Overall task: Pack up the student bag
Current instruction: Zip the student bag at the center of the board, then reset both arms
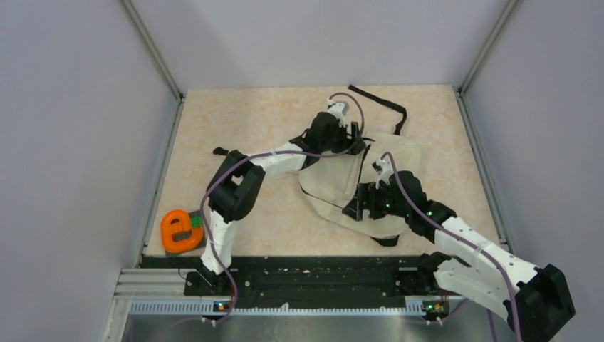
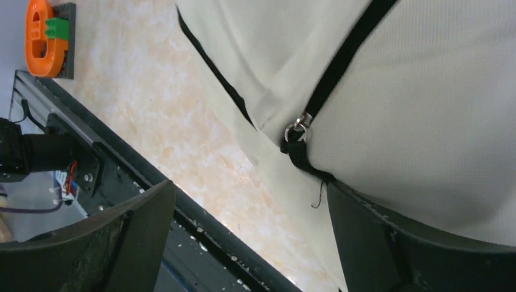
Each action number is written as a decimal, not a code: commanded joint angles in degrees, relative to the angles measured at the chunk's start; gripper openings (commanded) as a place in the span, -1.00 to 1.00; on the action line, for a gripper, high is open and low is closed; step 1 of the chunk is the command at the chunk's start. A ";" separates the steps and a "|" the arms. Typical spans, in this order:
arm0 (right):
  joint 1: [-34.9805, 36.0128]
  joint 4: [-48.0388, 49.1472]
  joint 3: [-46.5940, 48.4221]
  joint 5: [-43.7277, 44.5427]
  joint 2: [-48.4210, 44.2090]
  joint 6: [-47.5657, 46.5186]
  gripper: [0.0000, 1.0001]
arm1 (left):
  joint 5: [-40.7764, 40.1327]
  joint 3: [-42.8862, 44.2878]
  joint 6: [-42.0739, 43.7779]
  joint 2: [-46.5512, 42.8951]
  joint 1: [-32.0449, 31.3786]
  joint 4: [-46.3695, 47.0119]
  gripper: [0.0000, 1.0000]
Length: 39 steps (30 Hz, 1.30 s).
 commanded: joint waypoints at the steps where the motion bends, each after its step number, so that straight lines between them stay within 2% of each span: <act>1: 0.42 -5.08 10.60 6.09 0.04 -6.00 0.93 | -4.72 -8.92 2.65 -12.29 1.06 6.25 0.68; 5: -2.31 -7.92 17.19 8.93 2.44 -11.03 0.96 | -5.80 -18.37 2.24 -21.54 3.52 6.16 0.81; 7: -7.63 -8.18 19.04 7.69 2.88 -12.58 0.96 | -6.49 -23.86 0.94 -26.52 6.26 5.25 0.83; 10: -18.58 -5.27 19.49 0.85 2.25 -13.19 0.96 | -7.96 -31.98 0.33 -35.23 11.02 3.03 0.85; 12: -25.75 -3.75 19.68 -3.54 2.25 -12.86 0.96 | -9.76 -35.74 0.48 -41.12 14.68 -1.36 0.86; 16: -33.27 -3.39 21.17 -2.02 2.61 -13.69 0.96 | -15.16 -37.22 2.79 -54.06 21.23 -16.62 0.89; 21: -33.88 -3.94 22.58 8.00 -0.93 -15.18 0.96 | -17.54 -33.23 8.06 -70.04 30.47 -33.58 0.96; 25: -33.89 -0.10 20.41 15.05 -8.65 -17.44 0.97 | -21.59 -27.77 13.37 -75.55 32.51 -44.80 0.96; 27: -33.89 2.84 17.92 17.78 -12.94 -18.21 0.97 | -22.63 -28.76 14.96 -78.66 32.55 -45.72 0.96; 32: -33.87 6.87 11.57 21.05 -21.36 -18.35 0.97 | -26.47 -38.77 15.41 -88.42 32.59 -39.63 0.96; 39: -33.94 6.40 11.81 22.18 -21.89 -18.39 0.97 | -27.62 -40.72 15.45 -90.16 32.54 -38.98 0.96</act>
